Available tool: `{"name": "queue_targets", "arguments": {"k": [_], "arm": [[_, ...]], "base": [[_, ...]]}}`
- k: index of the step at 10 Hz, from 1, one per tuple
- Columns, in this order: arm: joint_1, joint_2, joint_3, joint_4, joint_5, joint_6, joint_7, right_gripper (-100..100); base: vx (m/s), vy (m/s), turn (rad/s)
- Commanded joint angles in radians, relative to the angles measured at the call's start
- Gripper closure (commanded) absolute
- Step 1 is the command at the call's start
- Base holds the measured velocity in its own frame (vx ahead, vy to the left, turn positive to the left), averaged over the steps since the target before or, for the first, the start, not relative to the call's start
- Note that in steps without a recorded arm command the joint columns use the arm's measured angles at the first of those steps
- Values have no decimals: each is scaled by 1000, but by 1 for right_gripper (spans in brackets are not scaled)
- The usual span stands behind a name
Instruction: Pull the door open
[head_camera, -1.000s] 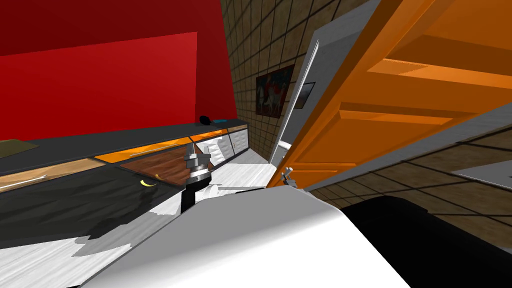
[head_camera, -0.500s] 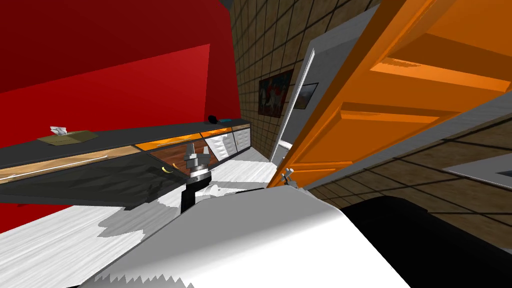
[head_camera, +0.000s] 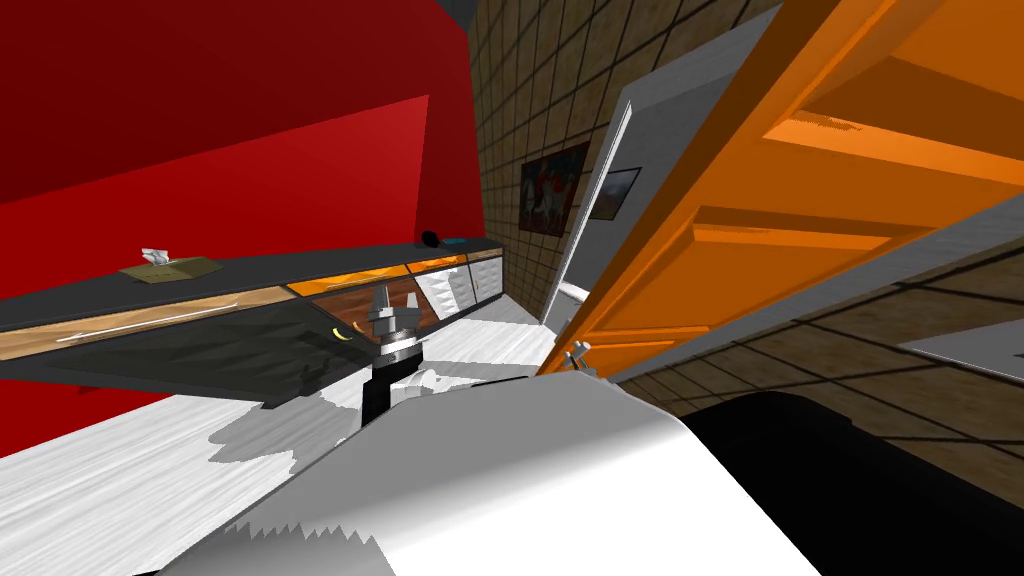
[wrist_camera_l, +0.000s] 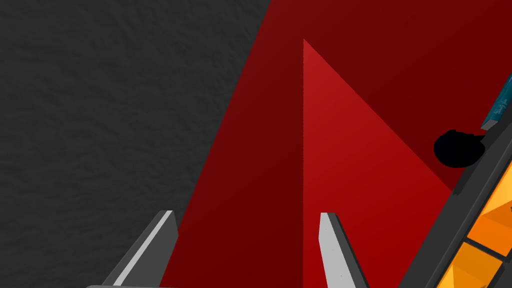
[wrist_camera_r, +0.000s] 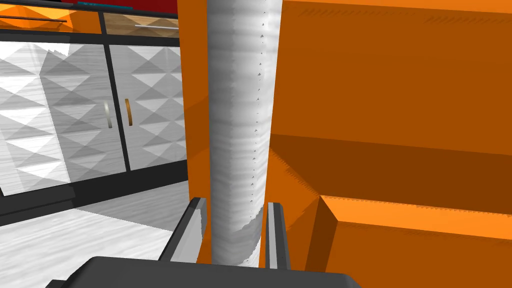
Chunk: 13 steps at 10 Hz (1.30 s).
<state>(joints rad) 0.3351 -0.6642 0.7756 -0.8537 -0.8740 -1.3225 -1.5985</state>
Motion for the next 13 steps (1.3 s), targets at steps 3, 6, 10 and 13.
{"name": "queue_targets", "arguments": {"k": [3, 6, 10, 13], "arm": [[37, 17, 36, 79, 18, -99, -33, 100], [56, 28, 55, 127, 29, -159, -52, 100], [82, 43, 82, 194, 43, -242, -80, 100], [96, 51, 97, 230, 50, -288, -94, 100]], "base": [[-15, -22, 82], [-26, -13, 57], [-39, -27, 50], [-42, -21, 43]]}}
